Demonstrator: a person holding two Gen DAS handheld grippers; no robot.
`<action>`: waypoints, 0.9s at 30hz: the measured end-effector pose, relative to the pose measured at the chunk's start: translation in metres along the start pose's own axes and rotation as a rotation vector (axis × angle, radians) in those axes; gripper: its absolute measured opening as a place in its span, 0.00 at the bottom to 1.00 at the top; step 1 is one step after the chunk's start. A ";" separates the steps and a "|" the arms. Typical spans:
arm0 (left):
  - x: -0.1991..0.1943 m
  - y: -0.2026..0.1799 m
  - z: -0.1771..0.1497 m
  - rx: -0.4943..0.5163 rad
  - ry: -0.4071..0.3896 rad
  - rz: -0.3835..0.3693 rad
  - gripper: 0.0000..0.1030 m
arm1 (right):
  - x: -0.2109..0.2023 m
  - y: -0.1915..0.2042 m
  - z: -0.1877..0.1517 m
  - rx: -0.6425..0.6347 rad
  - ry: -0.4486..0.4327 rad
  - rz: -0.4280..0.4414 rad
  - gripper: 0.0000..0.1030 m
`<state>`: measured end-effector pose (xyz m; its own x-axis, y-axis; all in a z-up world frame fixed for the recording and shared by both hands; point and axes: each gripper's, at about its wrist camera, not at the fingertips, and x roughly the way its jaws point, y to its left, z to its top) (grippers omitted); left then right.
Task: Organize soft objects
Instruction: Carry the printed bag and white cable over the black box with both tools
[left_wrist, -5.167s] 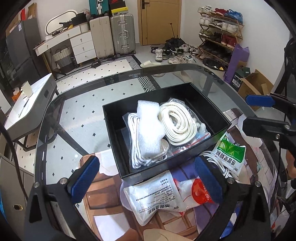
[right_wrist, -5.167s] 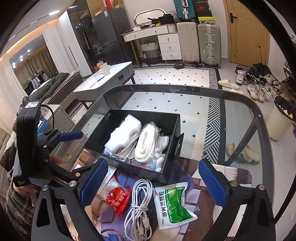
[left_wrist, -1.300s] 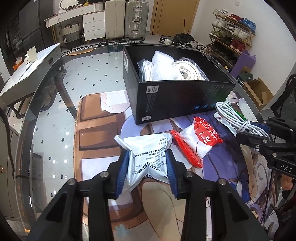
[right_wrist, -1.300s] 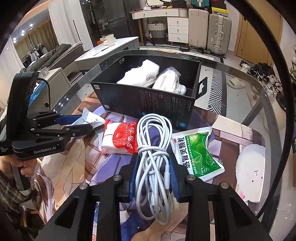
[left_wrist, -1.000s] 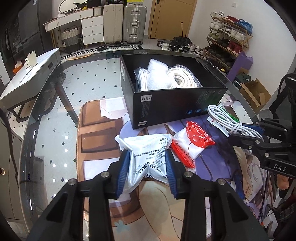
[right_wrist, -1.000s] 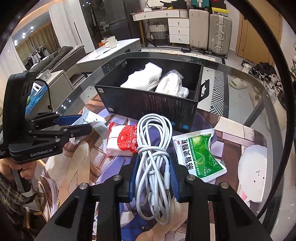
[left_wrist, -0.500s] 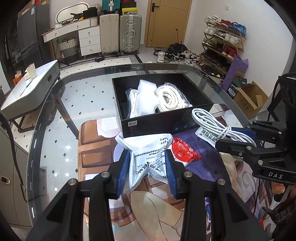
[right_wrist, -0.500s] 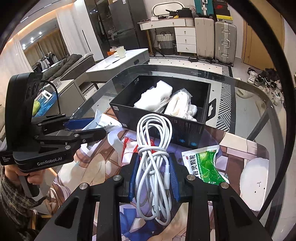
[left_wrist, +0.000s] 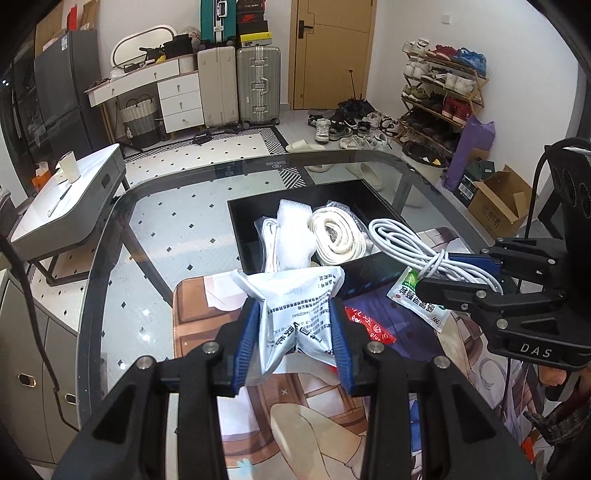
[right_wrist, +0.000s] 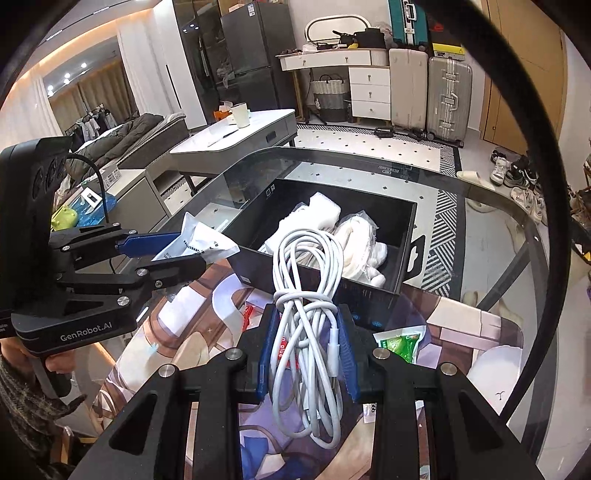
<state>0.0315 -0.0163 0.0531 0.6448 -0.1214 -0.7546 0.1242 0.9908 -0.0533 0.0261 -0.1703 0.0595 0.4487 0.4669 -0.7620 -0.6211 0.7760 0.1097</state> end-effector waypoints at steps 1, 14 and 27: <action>0.000 0.000 0.001 0.000 -0.001 0.003 0.35 | -0.001 0.001 0.001 -0.005 0.000 -0.002 0.30; -0.004 -0.004 0.020 0.018 -0.038 0.027 0.35 | -0.015 -0.006 0.024 -0.008 -0.037 -0.037 0.30; 0.000 -0.001 0.030 0.019 -0.047 0.031 0.35 | -0.009 -0.014 0.039 0.000 -0.039 -0.053 0.30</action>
<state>0.0535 -0.0190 0.0727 0.6830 -0.0941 -0.7243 0.1179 0.9929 -0.0178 0.0558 -0.1685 0.0899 0.5057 0.4419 -0.7410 -0.5960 0.7999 0.0702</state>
